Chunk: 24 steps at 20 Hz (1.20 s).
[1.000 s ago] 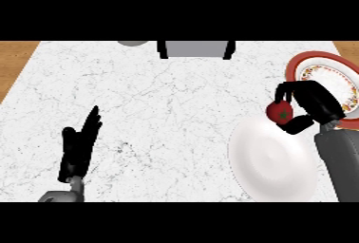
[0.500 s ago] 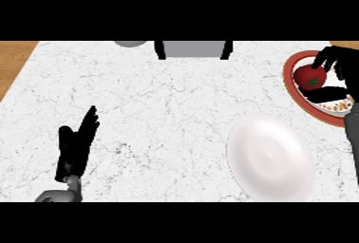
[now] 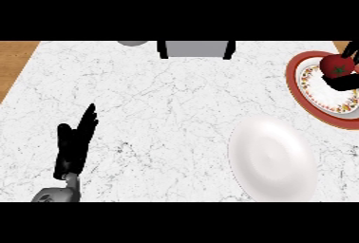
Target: Pick the tomato from the plate and place it in the plate
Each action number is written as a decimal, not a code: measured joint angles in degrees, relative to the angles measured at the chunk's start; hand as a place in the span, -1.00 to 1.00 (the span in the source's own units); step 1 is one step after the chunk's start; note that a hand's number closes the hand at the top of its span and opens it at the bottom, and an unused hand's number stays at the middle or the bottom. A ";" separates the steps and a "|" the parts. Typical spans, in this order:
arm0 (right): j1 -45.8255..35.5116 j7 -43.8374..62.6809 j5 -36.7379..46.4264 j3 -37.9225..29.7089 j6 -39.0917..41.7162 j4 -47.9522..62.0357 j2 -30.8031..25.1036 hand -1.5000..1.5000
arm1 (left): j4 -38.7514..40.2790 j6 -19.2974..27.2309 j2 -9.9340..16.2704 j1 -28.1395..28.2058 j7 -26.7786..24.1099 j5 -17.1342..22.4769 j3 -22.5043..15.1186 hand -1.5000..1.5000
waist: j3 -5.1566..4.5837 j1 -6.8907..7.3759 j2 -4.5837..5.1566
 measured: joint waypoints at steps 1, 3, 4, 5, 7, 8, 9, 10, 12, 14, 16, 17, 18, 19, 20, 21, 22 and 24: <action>-1.57 -0.65 0.13 -0.37 -0.74 3.09 -0.73 1.00 | -0.15 -0.15 -0.01 -0.18 0.27 0.05 0.02 0.00 | 0.02 0.12 0.04; -3.83 -2.63 0.32 -1.25 -1.67 9.21 -2.83 1.00 | 0.00 -0.63 0.09 -0.21 -0.17 0.34 0.28 0.00 | 0.03 0.43 0.16; -5.11 -3.43 0.62 -1.52 -2.64 12.19 -3.46 1.00 | -0.07 -0.63 -0.17 0.28 -0.73 0.14 -0.03 0.00 | 0.04 0.62 0.22; -6.13 -4.28 0.98 -1.64 -3.45 14.89 -4.16 1.00 | -0.24 -0.31 -0.50 0.29 -0.61 -0.19 -0.30 0.00 | 0.05 0.73 0.27; -7.35 -5.90 1.65 -1.95 -4.92 19.77 -5.51 1.00 | 0.12 0.05 -1.17 -0.11 -0.54 -0.61 -0.75 0.00 | 0.07 0.95 0.41; -8.10 -6.13 2.14 -1.84 -4.93 21.93 -6.19 1.00 | 0.46 -0.18 -1.02 -0.45 -0.40 -0.55 -0.63 0.00 | 0.08 1.05 0.47; -8.28 -6.47 2.57 -1.53 -5.31 23.54 -6.02 1.00 | 1.43 0.05 -1.22 -0.89 -1.02 -0.66 -0.41 0.00 | 0.06 0.99 0.46; -8.43 -7.08 2.70 -1.64 -4.72 25.36 -6.97 1.00 | 0.75 -0.14 -1.04 -0.57 -0.66 -0.70 -0.55 0.00 | 0.08 1.15 0.51; -9.15 -7.51 3.39 -1.37 -3.93 28.82 -7.69 1.00 | 0.23 -0.17 -1.22 -0.86 -0.21 -0.73 -0.76 0.00 | 0.13 1.55 0.67; -9.14 -9.06 3.48 -1.44 -2.27 31.80 -8.72 1.00 | 0.68 -0.21 -1.42 -1.34 -0.38 -0.73 -0.78 0.00 | 0.15 1.76 0.84; -9.61 -9.69 3.78 -1.19 0.21 34.40 -9.30 1.00 | 0.58 0.24 -2.00 -1.42 -0.22 -1.34 -1.46 0.00 | 0.19 2.08 0.97; -9.77 -9.56 4.27 -0.73 1.66 35.59 -9.69 1.00 | 0.54 0.10 -1.87 -1.25 -0.34 -1.31 -1.41 0.00 | 0.19 2.22 1.01; -9.43 -9.69 4.86 -0.24 2.67 36.68 -10.29 -1.00 | 0.47 -0.06 -1.81 -1.02 -0.70 -1.31 -1.48 0.00 | 0.19 2.33 1.06; -9.53 -9.71 5.26 0.10 4.06 37.74 -10.81 -1.00 | 0.61 -0.12 -1.84 -1.48 -0.51 -1.25 -1.43 0.00 | 0.21 2.42 1.15; -9.77 -9.48 5.68 0.48 4.89 38.63 -10.68 -1.00 | 0.75 0.00 -2.15 -1.40 -0.84 -1.47 -1.75 0.00 | 0.22 2.58 1.21; -9.71 -9.98 5.86 0.62 5.69 39.39 -10.93 -1.00 | 0.64 -0.19 -1.93 -1.89 -0.39 -1.28 -1.51 0.00 | 0.25 2.70 1.28; -9.54 -11.02 5.99 0.77 6.60 39.96 -11.21 -1.00 | 0.18 -0.54 -1.55 -1.59 -0.34 -1.10 -1.37 0.00 | 0.26 2.74 1.25; -9.00 -14.14 5.76 0.66 8.32 40.69 -11.78 -1.00 | 0.55 -0.61 -1.38 -1.90 -0.54 -1.00 -1.00 0.00 | 0.28 2.50 1.21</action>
